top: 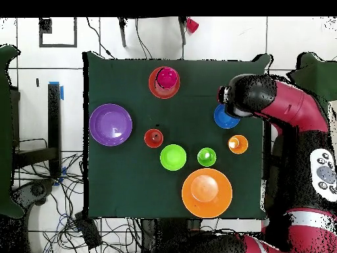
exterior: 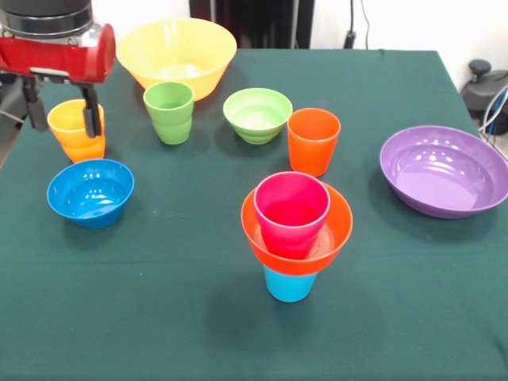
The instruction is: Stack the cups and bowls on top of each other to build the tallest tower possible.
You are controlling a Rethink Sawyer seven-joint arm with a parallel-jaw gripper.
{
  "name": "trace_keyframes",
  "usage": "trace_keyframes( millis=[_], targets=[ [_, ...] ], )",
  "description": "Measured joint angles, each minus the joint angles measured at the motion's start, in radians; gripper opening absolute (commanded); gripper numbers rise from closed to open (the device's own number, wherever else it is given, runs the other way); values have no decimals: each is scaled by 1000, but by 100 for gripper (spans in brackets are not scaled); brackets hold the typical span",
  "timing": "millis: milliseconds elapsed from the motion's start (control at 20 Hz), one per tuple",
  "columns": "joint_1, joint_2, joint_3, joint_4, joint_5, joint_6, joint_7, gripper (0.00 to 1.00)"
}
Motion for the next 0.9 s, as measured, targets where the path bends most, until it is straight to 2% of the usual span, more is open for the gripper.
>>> trace_keyframes(
  millis=[900],
  targets=[
    [0, -2, 16, 14, -7, 0, 0, 100]
  ],
)
